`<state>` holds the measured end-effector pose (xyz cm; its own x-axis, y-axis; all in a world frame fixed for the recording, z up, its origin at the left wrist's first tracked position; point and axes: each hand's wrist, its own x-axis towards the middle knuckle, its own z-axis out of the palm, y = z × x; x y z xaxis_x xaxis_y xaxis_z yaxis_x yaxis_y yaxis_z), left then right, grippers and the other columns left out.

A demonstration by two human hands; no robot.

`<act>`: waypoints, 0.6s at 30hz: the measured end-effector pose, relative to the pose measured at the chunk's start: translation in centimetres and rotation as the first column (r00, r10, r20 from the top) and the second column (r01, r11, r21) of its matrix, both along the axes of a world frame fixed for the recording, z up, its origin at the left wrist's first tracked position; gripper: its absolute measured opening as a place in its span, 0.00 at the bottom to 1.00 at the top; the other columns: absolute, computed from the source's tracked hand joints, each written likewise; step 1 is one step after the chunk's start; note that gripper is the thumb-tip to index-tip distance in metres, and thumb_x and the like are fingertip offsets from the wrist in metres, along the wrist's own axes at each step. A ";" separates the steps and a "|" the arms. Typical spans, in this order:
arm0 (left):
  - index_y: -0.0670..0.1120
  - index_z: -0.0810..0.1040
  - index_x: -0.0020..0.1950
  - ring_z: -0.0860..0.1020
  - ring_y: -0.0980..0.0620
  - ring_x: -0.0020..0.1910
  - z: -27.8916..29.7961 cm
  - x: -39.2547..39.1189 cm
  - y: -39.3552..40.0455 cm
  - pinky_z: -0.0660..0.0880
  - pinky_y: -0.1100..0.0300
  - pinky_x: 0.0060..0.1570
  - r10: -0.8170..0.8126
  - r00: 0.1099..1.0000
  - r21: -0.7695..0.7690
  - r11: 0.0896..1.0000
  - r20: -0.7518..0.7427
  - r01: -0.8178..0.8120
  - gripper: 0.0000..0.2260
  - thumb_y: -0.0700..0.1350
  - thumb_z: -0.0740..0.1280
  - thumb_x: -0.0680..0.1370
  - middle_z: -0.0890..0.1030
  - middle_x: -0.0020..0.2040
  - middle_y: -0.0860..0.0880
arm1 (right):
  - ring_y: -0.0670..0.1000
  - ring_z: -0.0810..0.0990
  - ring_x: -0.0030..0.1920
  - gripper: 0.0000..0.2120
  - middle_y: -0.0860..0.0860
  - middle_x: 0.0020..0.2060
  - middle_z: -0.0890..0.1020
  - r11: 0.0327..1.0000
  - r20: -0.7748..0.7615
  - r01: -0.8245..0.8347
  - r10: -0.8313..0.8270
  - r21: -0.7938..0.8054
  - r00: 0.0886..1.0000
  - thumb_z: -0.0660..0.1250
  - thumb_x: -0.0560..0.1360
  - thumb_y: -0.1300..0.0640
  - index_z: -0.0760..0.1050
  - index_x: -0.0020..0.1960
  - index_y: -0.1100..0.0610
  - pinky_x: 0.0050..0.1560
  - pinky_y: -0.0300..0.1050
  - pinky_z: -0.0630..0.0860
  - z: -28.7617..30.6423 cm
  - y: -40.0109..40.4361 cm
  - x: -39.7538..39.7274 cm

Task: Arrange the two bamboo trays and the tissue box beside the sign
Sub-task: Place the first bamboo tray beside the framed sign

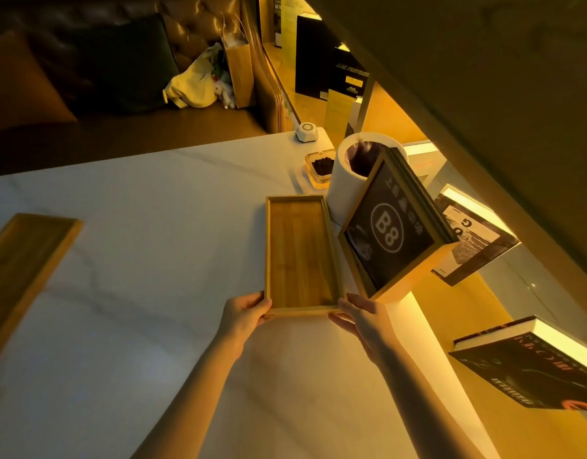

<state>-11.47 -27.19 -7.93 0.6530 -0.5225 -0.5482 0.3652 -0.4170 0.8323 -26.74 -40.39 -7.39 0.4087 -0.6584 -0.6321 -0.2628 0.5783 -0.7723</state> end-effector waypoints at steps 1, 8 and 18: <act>0.35 0.75 0.57 0.78 0.44 0.49 -0.1 0.1 -0.1 0.75 0.52 0.52 0.003 1.000 -0.001 1.000 -0.005 -0.003 0.13 0.35 0.64 0.74 0.80 0.43 0.46 | 0.57 0.80 0.49 0.03 0.53 0.44 0.78 1.000 0.004 0.005 -0.005 0.004 1.000 0.66 0.73 0.63 0.75 0.42 0.56 0.37 0.40 0.81 -0.2 -0.1 0.1; 0.39 0.80 0.51 0.79 0.47 0.43 -0.8 0.1 -1.0 0.78 0.56 0.46 -0.008 0.996 0.028 1.000 0.093 0.005 0.08 0.37 0.65 0.74 0.80 0.38 0.47 | 0.57 0.80 0.49 0.06 0.55 0.46 0.79 0.991 0.014 0.134 -0.134 0.002 0.991 0.66 0.74 0.62 0.76 0.50 0.61 0.47 0.47 0.79 -1.5 -0.1 0.5; 0.38 0.81 0.37 0.74 0.40 0.33 -2.0 -1.1 -1.0 0.64 0.58 0.34 -0.232 0.854 0.270 0.956 0.466 0.112 0.09 0.41 0.65 0.73 0.78 0.32 0.34 | 0.58 0.80 0.48 0.12 0.56 0.51 0.77 0.739 -0.413 -0.277 -0.001 -0.614 0.911 0.58 0.78 0.58 0.75 0.58 0.60 0.45 0.57 0.81 -3.4 2.1 0.4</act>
